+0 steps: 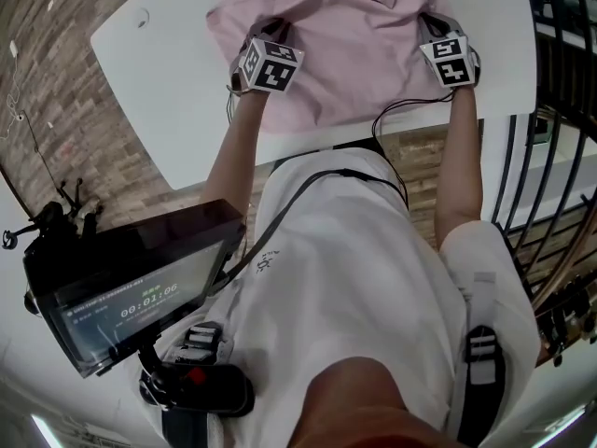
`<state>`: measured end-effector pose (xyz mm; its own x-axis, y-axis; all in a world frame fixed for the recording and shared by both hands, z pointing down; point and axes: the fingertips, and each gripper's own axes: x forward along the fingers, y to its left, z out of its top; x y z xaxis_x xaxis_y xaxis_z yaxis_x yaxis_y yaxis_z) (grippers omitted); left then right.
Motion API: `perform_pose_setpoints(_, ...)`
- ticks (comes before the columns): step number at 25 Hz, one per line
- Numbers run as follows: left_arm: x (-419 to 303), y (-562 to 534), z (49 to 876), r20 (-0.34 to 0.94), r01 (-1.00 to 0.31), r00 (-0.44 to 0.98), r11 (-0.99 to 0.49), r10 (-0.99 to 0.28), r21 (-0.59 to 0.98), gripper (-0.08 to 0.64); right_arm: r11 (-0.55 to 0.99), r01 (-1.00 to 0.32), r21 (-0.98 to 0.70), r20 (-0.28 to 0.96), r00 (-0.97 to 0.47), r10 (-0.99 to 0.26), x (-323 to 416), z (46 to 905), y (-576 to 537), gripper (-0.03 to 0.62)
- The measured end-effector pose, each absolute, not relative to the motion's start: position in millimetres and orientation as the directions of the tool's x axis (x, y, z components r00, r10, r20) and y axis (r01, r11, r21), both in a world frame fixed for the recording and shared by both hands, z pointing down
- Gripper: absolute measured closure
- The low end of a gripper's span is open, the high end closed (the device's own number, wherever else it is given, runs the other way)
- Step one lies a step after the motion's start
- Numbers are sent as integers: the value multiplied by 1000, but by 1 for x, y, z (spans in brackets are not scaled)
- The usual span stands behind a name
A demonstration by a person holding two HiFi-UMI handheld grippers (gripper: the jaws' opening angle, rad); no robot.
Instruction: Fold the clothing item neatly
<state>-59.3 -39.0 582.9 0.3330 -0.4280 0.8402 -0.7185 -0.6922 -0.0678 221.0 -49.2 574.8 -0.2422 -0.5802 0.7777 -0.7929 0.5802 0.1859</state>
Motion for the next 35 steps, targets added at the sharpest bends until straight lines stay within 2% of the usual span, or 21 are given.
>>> perform_pose_setpoints(4,-72,-37,589,817,-795,350,-606,-459,0,523,517,-833,197,777,-189,-600,234,588,-44,589)
perform_pose_setpoints(11,-85,-33,592,837,-775,297,-628,-459,-70,523,487,-844,225,794,-131,-594,253,596,-44,589)
perform_pose_setpoints(13,-88,-27,586,840,-748,282,-654,-463,-109,523,494,-842,219,762,-169,-625,244,584,-43,589)
perform_pose_setpoints(16,-89,-3,579,842,-700,293,-702,-452,-134,523,529,-840,121,699,-306,-646,218,564,-26,589)
perform_pose_setpoints(19,-84,26,582,854,-670,324,-736,-408,-97,523,591,-805,48,698,-396,-597,197,567,0,589)
perform_pose_setpoints(21,-77,43,586,862,-651,346,-757,-369,-62,557,628,-778,13,720,-428,-546,188,577,18,589)
perform_pose_setpoints(23,-70,61,589,868,-627,369,-779,-332,-31,557,651,-759,-4,738,-442,-510,182,585,36,589)
perform_pose_setpoints(28,-65,107,611,890,-564,362,-825,-278,-28,557,686,-728,4,795,-413,-444,177,613,72,589)
perform_pose_setpoints(35,-80,105,640,879,-594,349,-802,-326,-61,557,652,-753,91,809,-325,-489,193,636,62,589)
